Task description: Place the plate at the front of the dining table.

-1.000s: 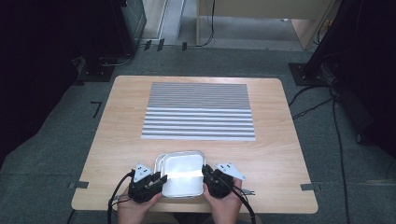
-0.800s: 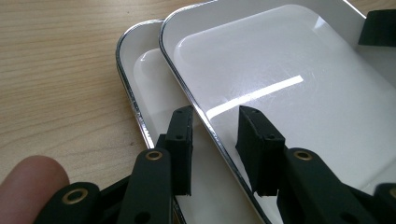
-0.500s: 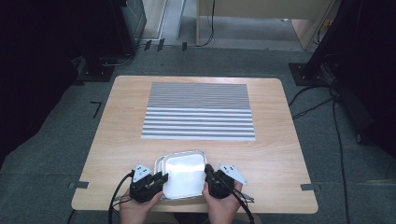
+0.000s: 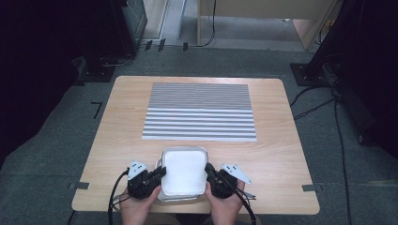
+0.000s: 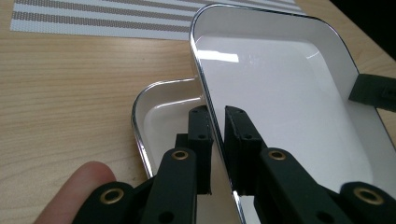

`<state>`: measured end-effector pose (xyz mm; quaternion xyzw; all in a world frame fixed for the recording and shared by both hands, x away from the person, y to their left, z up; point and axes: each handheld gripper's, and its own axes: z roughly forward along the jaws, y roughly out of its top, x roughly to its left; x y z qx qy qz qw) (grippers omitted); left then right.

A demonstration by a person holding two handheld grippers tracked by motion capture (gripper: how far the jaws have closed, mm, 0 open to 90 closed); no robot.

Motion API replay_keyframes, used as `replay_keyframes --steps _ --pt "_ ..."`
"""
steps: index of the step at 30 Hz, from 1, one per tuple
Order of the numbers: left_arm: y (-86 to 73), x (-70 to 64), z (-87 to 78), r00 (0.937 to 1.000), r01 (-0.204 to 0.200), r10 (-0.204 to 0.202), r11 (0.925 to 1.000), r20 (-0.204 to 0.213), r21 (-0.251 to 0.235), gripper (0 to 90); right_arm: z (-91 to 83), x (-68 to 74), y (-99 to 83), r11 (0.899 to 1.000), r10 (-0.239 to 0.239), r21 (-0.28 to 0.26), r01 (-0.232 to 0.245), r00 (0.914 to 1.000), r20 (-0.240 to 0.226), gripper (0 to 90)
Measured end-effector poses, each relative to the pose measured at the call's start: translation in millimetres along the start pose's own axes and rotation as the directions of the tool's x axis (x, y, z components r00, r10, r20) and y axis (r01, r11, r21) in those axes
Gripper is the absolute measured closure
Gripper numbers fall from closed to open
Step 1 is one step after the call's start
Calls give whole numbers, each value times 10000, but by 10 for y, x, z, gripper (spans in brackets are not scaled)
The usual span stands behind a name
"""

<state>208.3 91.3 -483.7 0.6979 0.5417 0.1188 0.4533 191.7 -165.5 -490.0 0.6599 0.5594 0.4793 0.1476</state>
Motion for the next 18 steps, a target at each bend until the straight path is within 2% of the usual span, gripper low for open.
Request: replay_keyframes --steps 8,14,16,18 --pt "142 -60 18 9999 94 -97 9993 -70 -373 868 -47 26 115 9974 -664 -280 664 9978 -7 900" --pt "279 -96 17 10000 3 -7 9990 -83 -446 879 -68 27 211 9958 -795 -474 789 9968 -108 900" --pt "337 -94 10 9994 335 -328 9983 149 -470 883 -66 24 246 9960 -739 -515 729 9971 -161 900" --pt "394 -111 10 9995 271 -262 9984 185 -498 882 -64 13 294 9960 -673 -608 657 9974 -244 900"
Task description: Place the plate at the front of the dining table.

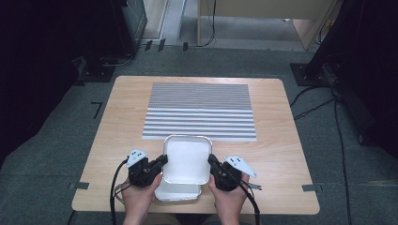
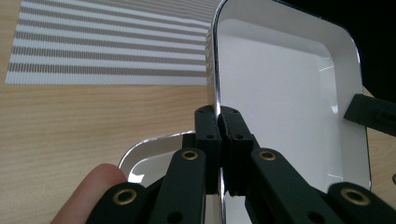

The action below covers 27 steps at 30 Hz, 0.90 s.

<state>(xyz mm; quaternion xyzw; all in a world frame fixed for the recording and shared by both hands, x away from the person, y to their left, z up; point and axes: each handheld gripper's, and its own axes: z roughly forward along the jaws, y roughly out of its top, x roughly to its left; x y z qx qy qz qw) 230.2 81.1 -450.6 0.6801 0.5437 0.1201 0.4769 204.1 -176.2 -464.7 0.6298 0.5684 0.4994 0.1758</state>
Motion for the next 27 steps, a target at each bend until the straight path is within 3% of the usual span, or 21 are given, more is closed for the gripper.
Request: replay_keyframes --steps 8,15,24,27 --pt "232 -14 128 9999 -48 49 9999 127 -100 882 67 -23 238 9994 -243 -234 244 9997 52 900" --pt "423 7 294 9993 186 -179 9996 326 -225 880 196 -73 475 9986 -349 -390 354 9993 141 900" --pt "658 99 596 9995 307 -307 9995 -25 -47 882 551 -195 697 9995 -190 -252 192 9998 62 900" --pt "720 137 669 9991 434 -434 9991 -30 -15 883 635 -209 772 9993 -344 -154 345 9994 56 900"
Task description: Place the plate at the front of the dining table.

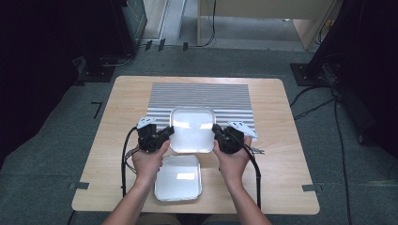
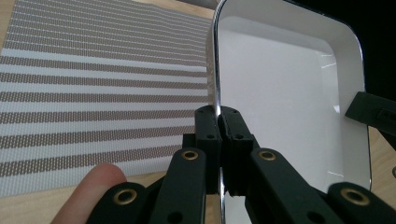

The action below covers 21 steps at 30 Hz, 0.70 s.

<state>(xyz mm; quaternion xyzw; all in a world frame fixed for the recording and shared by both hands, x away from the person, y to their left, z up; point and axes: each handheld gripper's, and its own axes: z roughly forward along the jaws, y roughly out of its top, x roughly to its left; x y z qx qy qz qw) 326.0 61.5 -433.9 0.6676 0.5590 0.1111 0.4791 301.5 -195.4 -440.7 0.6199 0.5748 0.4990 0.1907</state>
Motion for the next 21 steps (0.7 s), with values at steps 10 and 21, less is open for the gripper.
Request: replay_keyframes --steps 10,21 --pt "137 42 205 9996 108 -106 9999 -260 79 885 241 -74 171 9994 -148 303 147 9999 37 900" --pt "280 71 462 9979 83 -75 9999 -648 133 889 480 -204 287 9985 156 517 -155 9999 -20 900"
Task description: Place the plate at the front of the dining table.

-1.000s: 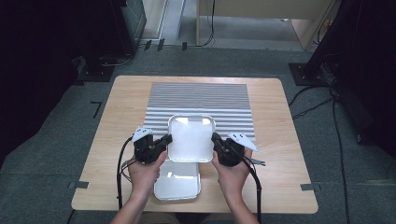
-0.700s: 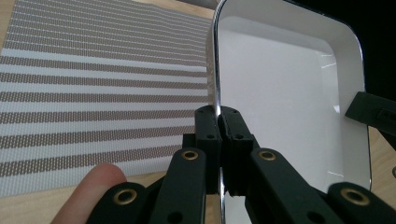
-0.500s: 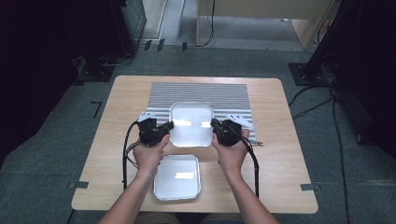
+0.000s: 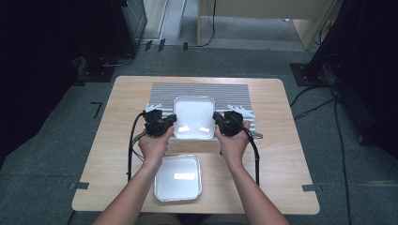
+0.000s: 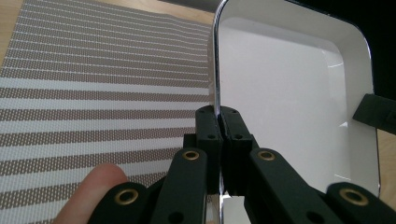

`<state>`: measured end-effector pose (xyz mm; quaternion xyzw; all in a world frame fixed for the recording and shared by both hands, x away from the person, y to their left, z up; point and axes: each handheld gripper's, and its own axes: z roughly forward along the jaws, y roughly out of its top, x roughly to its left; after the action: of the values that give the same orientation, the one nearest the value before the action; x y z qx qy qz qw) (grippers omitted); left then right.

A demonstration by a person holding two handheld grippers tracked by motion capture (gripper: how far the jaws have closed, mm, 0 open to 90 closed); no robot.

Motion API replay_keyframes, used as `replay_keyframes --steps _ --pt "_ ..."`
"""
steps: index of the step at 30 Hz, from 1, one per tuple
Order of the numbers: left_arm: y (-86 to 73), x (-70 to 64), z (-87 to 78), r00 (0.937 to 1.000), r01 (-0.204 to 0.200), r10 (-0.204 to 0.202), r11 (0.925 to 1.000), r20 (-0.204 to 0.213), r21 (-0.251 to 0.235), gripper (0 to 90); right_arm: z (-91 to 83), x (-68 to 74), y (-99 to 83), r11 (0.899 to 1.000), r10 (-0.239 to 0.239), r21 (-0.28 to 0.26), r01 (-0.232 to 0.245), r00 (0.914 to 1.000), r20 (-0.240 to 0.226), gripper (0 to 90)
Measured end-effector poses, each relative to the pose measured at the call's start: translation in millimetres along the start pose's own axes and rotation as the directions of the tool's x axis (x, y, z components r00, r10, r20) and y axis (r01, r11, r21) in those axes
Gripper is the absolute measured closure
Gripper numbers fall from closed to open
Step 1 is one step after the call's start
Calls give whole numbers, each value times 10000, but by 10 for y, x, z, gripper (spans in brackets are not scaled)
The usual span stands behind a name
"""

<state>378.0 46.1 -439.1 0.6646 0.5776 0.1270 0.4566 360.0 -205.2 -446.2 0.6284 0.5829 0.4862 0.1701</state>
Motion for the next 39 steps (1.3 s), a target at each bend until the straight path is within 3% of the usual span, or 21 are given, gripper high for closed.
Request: replay_keyframes --steps 5,13,22,33,39 --pt "84 15 146 9996 -97 100 9999 -249 126 893 155 -73 60 9996 221 177 -222 9998 29 900" --pt "174 60 379 9985 -152 171 9992 -516 383 892 354 -122 166 9995 61 307 -71 9995 302 900" --pt "216 149 649 9958 406 -333 9954 -848 869 895 616 -217 174 9978 97 645 -130 9986 513 900" --pt "246 238 879 9953 489 -368 9894 -899 1368 893 822 -295 203 9949 -21 1007 -52 9974 726 900" --pt "238 282 993 9946 545 -401 9868 -955 1527 894 924 -351 165 9932 158 1135 -249 9967 800 900"
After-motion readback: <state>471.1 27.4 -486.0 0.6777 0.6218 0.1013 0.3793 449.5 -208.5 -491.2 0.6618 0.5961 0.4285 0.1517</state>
